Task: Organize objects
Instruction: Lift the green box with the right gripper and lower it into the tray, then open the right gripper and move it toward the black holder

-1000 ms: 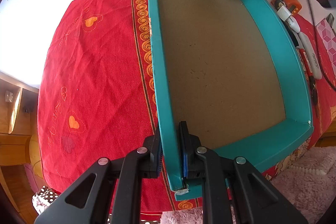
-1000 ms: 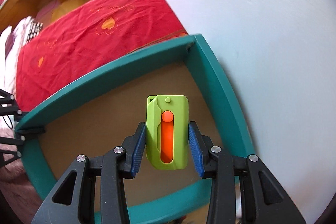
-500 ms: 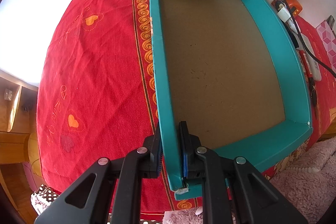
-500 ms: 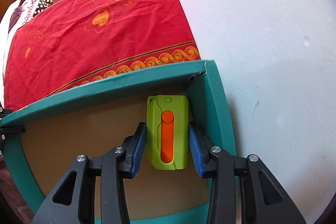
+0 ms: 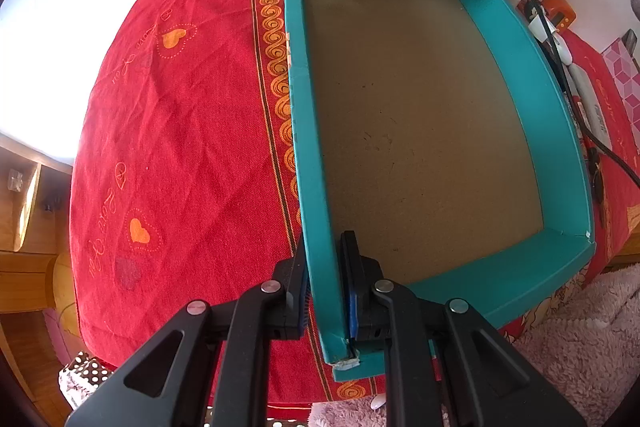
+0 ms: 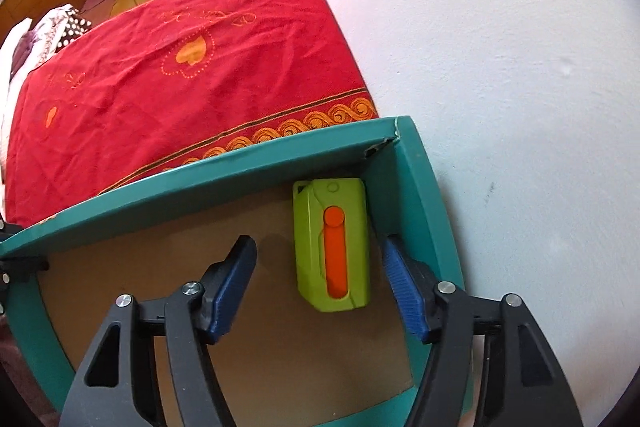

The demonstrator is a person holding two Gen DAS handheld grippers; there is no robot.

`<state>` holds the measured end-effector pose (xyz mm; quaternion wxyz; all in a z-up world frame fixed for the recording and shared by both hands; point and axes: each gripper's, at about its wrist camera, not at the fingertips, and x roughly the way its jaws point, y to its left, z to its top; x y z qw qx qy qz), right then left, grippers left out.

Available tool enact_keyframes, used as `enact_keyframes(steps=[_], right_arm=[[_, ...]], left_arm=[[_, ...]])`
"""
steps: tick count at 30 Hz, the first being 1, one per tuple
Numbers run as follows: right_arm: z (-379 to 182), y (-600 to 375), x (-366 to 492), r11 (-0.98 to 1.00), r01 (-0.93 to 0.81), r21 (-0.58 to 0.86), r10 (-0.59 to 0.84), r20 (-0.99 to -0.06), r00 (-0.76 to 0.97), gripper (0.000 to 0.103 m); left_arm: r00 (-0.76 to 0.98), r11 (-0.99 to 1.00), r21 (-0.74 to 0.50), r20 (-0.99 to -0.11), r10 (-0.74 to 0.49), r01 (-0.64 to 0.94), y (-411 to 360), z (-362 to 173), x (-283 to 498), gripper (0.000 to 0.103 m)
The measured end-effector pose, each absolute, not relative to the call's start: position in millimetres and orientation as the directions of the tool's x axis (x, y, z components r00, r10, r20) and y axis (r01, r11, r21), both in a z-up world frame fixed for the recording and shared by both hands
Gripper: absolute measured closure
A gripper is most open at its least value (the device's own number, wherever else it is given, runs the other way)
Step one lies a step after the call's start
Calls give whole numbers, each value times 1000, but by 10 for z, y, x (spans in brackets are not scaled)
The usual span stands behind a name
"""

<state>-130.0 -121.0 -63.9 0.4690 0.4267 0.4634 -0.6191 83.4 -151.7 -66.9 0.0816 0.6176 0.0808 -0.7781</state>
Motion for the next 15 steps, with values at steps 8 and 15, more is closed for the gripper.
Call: enact_keyframes(steps=[8,15], right_arm=[[-334,-1012,-1300,-284,957,-66,-226,-965,-134,36],[57,-370,-915,-376,926,-20,-265,-956,-128,36]], left_arm=[[-236,-972,-32,-971,-24,232,-1458,-656,837,90],[-244,-972,-36,-969,-22,232,-1405,-658,802,90]])
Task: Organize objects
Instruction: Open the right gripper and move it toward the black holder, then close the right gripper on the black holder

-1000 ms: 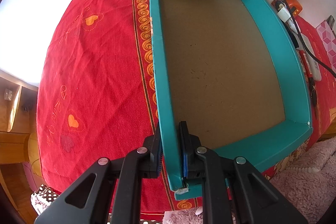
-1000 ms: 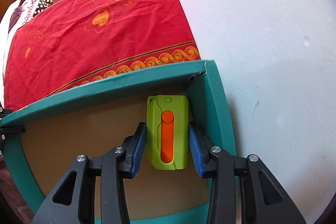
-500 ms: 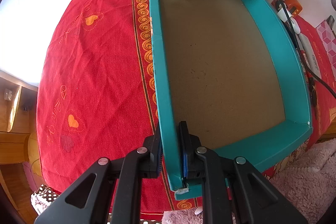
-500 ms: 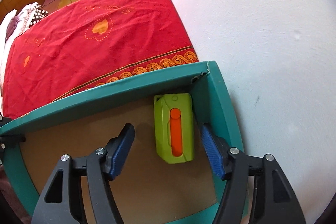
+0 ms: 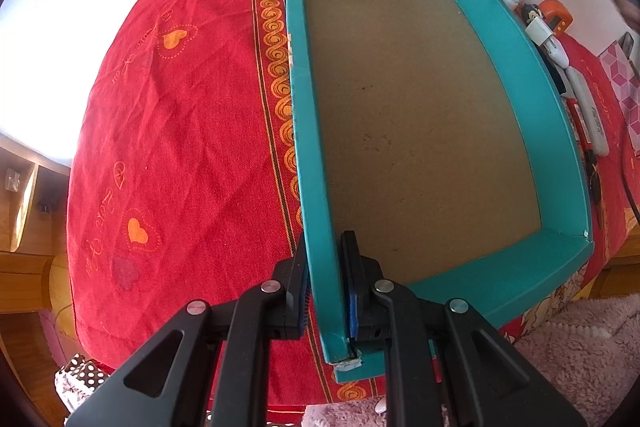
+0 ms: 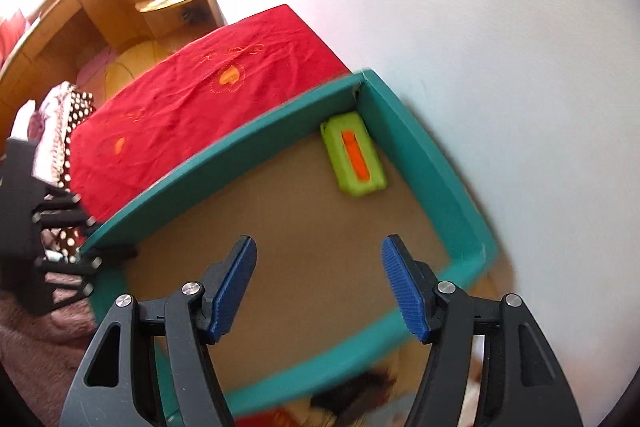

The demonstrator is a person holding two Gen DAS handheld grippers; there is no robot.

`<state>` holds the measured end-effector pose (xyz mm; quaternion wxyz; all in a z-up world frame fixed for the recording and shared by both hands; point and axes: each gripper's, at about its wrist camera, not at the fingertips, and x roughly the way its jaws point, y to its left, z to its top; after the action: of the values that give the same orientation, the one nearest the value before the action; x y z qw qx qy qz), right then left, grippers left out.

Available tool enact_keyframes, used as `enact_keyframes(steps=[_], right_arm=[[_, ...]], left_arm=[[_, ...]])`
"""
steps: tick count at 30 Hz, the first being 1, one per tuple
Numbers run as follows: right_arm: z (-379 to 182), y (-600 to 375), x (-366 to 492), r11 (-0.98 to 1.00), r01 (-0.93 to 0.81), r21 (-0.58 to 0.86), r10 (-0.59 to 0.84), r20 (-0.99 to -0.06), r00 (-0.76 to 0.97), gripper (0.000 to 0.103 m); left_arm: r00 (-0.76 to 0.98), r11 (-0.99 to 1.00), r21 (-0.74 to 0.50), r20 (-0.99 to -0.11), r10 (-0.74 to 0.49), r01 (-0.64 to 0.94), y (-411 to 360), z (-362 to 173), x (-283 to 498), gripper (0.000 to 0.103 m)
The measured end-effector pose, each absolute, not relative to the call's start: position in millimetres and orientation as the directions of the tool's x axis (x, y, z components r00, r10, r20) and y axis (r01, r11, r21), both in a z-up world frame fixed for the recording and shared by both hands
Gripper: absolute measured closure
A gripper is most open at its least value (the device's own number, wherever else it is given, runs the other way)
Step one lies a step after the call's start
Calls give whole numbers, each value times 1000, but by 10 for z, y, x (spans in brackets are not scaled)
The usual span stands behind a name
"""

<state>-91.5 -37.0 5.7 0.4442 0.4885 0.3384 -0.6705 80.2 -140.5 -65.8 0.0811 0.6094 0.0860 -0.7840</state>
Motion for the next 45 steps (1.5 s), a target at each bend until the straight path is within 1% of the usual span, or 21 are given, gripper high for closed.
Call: enact_keyframes(steps=[6,10,14,26,34,38,40,43,45], right_arm=[[185,286,-730,-504,863,-26,-226,-961,-161,36],[19,663,-653,-603,796,-52,-141,-975,-170,36],[-146,939,-603,-666,742,-74,-92,-979,-180,36],[-611,877,-547,-714,692,-105,-71,-973,-221,36],[-614,1058,-699,-788,611,-68,-99,-967,-235,36],[-599,1185,-761,-821,571,-18,-131,-967,-220,36],[-610,1177,-756,-816,578,-28,-124,-967,-222,36],[-653,1083,-713,-790,608,-80,-88,-966,-241,36],[-652,1056,-706,-784,616,-82,-95,-964,-249,37]], left_arm=[[-248,-973,-38,-969,-21,228,-1358,-661,772,90],[-249,-975,-38,-968,-18,221,-1326,-664,749,90],[-249,-974,-38,-968,-19,221,-1299,-665,739,90],[-254,-974,-40,-967,-19,222,-1291,-676,674,90],[-254,-973,-39,-967,-21,227,-1215,-670,702,90],[-254,-973,-38,-967,-21,228,-1215,-671,691,90],[-254,-973,-38,-967,-22,229,-1218,-668,704,90],[-254,-973,-38,-967,-22,229,-1215,-669,702,90],[-255,-972,-38,-967,-23,231,-1212,-669,695,90]])
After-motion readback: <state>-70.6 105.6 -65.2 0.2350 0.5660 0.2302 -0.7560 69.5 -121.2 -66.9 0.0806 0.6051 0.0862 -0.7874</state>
